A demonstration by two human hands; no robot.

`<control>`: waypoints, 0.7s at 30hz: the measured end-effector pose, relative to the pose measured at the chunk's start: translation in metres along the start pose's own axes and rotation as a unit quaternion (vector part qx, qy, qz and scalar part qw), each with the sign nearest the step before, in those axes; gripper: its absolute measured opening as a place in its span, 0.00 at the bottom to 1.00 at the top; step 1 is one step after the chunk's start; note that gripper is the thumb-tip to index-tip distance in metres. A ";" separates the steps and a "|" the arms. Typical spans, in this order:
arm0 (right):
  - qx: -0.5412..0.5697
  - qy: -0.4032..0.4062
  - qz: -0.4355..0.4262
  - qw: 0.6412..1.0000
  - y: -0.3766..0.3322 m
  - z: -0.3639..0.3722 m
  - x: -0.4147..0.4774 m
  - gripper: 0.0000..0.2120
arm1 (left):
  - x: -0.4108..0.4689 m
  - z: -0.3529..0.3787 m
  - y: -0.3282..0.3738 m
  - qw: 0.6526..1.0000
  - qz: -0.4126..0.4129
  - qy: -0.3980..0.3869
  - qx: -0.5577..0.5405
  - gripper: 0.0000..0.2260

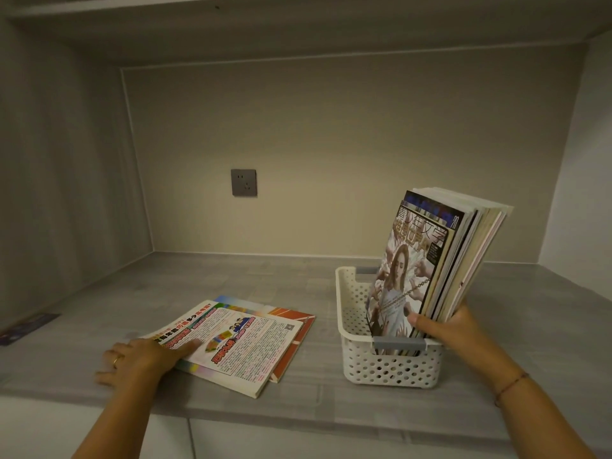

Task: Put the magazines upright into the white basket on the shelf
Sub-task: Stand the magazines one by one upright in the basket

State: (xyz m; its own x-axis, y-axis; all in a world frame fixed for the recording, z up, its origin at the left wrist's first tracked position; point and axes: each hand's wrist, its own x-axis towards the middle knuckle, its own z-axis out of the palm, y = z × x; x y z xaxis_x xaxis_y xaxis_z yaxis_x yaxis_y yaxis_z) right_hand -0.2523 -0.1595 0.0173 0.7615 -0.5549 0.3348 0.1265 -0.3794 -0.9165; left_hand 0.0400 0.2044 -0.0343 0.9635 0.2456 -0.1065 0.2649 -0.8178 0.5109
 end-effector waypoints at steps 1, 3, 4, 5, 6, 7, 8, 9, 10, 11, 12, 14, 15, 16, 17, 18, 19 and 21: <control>-0.001 0.001 0.000 1.000 0.000 0.000 0.000 0.24 | 0.002 -0.002 0.000 1.000 -0.005 0.001 -0.003 0.59; -0.006 0.001 0.001 1.000 0.000 0.000 0.000 0.21 | 0.006 -0.005 -0.001 1.000 -0.015 -0.005 -0.016 0.57; -0.009 0.002 -0.002 1.000 0.000 0.000 0.001 0.22 | 0.007 -0.006 -0.001 1.000 -0.017 -0.012 -0.023 0.56; -0.013 0.006 -0.004 1.000 0.000 0.000 0.001 0.25 | 0.008 -0.008 -0.001 0.999 -0.019 -0.021 -0.026 0.55; -0.017 0.012 -0.005 1.000 0.000 0.000 0.001 0.27 | 0.008 -0.008 0.000 0.999 -0.019 -0.030 -0.029 0.55; -0.019 0.017 -0.007 1.000 -0.001 0.000 0.001 0.28 | 0.008 -0.009 0.001 0.999 -0.018 -0.037 -0.030 0.53; -0.022 0.017 -0.007 1.000 -0.001 0.000 0.001 0.28 | 0.006 -0.009 0.002 0.999 -0.015 -0.039 -0.030 0.52; -0.024 0.015 -0.005 1.000 -0.001 0.001 0.001 0.28 | 0.004 -0.008 0.004 0.999 -0.011 -0.032 -0.029 0.49; -0.027 0.011 -0.004 1.000 -0.001 0.001 0.001 0.27 | 0.002 -0.006 0.004 1.000 -0.005 -0.014 -0.027 0.46; -0.029 0.008 -0.004 1.000 0.000 0.000 0.001 0.28 | 0.000 -0.003 0.005 1.000 0.007 0.016 -0.022 0.41; -0.030 0.006 -0.002 1.000 0.000 0.000 0.000 0.28 | -0.002 0.002 0.005 0.998 0.029 0.053 -0.024 0.35; -0.031 0.006 -0.002 1.000 0.000 0.000 0.000 0.29 | -0.008 0.014 0.009 0.986 0.085 0.106 -0.100 0.19; -0.030 0.004 -0.002 1.000 -0.001 0.000 0.000 0.30 | -0.013 0.019 0.011 0.976 0.105 0.098 -0.165 0.13; -0.029 0.002 -0.004 1.000 -0.002 0.000 0.000 0.30 | -0.017 0.023 0.015 0.965 0.110 0.082 -0.223 0.09; -0.027 0.000 -0.009 1.000 -0.002 0.000 0.000 0.30 | -0.019 0.025 0.017 0.955 0.102 0.056 -0.274 0.09; -0.026 0.002 -0.012 1.000 -0.001 0.000 0.000 0.30 | -0.021 0.026 0.020 0.940 0.084 0.016 -0.331 0.10; -0.026 0.006 -0.013 1.000 -0.001 0.000 0.000 0.30 | -0.024 0.026 0.024 0.916 0.063 -0.033 -0.395 0.10; -0.022 0.007 -0.008 1.000 0.000 0.000 0.000 0.30 | -0.031 0.022 0.032 0.854 0.017 -0.139 -0.500 0.07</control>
State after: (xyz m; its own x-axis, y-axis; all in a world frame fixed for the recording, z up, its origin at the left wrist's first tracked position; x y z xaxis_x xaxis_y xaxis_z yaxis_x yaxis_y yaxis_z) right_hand -0.2521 -0.1596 0.0176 0.7510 -0.5579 0.3532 0.1109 -0.4207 -0.9004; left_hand 0.0190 0.1594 -0.0331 0.9786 -0.0173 -0.2049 0.2056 0.0668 0.9763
